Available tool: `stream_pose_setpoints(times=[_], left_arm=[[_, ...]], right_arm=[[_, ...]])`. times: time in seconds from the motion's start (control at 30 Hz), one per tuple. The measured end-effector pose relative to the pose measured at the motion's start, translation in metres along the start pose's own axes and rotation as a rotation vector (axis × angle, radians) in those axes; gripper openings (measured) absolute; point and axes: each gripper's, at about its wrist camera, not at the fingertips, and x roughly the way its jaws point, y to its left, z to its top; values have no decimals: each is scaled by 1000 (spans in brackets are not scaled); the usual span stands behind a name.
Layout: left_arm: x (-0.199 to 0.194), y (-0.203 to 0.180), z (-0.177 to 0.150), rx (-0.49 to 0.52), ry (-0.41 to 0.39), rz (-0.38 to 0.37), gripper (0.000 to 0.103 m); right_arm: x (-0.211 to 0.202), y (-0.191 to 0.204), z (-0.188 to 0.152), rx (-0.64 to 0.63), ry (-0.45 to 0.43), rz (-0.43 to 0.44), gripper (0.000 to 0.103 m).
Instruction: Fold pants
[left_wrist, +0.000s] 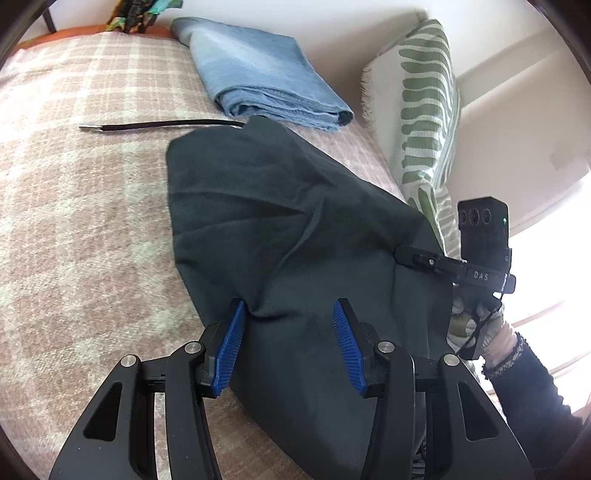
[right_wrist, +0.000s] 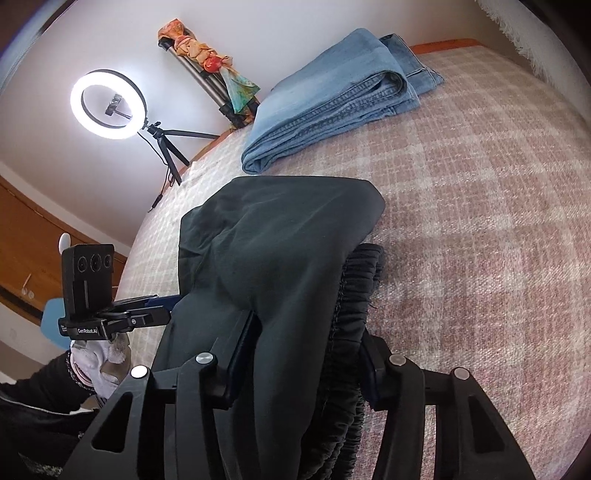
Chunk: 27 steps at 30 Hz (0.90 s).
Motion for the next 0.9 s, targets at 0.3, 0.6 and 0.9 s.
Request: stream_pose_setpoints(times=[0.3,0.6,0.9], left_arm=[[-7,12,4,-37,-16,50,59],[2,22,11,-55,-17,-9,60],[4,13,-13,-6,32,-91,60]], right_arm=[[7,-5,4,50,25,26,76],[7,-4,3,30,34,26,75],[10,-4,5,28,38,34,72]])
